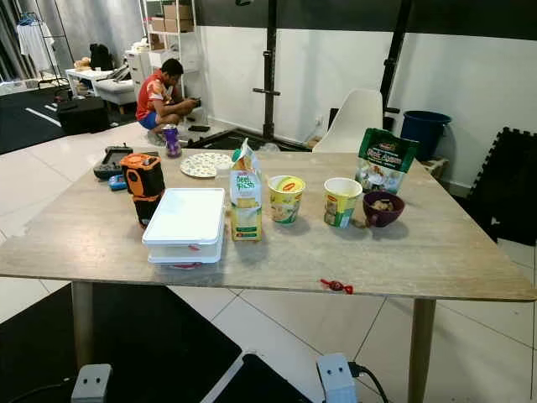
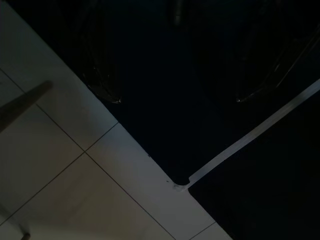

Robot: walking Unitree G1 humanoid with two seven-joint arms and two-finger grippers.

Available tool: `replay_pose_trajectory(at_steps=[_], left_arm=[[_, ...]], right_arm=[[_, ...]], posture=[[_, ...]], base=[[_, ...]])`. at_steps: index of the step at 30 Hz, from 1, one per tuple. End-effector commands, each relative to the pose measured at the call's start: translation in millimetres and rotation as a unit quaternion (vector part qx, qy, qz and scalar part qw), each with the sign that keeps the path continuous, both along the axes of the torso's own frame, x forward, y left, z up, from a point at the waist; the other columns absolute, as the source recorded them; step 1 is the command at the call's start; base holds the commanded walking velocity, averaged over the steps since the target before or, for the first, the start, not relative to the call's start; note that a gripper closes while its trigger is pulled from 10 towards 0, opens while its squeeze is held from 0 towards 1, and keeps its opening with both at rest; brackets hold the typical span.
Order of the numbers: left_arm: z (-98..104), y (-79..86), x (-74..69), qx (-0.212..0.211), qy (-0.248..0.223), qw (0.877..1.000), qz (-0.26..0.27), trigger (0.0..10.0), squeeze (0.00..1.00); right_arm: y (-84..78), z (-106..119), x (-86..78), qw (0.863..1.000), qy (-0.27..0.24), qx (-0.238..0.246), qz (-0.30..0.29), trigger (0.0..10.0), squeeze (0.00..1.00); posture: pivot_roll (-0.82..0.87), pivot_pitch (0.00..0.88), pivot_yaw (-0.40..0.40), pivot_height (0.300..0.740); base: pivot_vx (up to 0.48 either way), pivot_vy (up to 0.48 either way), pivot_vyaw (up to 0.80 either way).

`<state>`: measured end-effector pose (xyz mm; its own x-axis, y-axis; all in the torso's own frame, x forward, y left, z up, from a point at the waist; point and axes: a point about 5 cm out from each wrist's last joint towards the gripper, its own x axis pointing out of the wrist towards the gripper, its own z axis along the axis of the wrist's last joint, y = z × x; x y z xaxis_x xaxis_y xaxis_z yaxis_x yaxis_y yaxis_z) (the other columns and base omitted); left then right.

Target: Restocking fridge

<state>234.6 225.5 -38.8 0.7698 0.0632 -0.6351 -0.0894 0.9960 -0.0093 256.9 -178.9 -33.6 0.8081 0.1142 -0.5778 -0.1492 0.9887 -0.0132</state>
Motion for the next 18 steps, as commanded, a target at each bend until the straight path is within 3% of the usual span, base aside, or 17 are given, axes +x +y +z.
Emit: replay_pose_trajectory(at_steps=[1,9,18], left_arm=[[-3.9,-2.7,-4.5,-0.005,0.01,1.0,0.002,10.0,0.0],[-3.3,-2.3,-3.4,-0.006,0.009,1.0,0.005,10.0,0.0],[-2.9,-4.0,-2.3,-0.01,0.007,1.0,0.009,10.0,0.0]], right_arm=[[0.8,-2.8,-3.0,1.0,0.008,0.009,-0.007,10.0,0.0],[-0.2,-3.4,-3.2,1.0,0.014,0.004,-0.008,10.0,0.0],[-0.3,-2.8,-2.4,1.0,0.013,0.001,-0.005,10.0,0.0]], posture=[[0.05,0.083,0.014,0.734],[0.05,0.081,0.015,0.734],[0.05,0.079,0.01,0.734]], base=[[0.0,0.0,0.0],[0.0,0.0,-0.78],[0.0,0.0,0.0]])
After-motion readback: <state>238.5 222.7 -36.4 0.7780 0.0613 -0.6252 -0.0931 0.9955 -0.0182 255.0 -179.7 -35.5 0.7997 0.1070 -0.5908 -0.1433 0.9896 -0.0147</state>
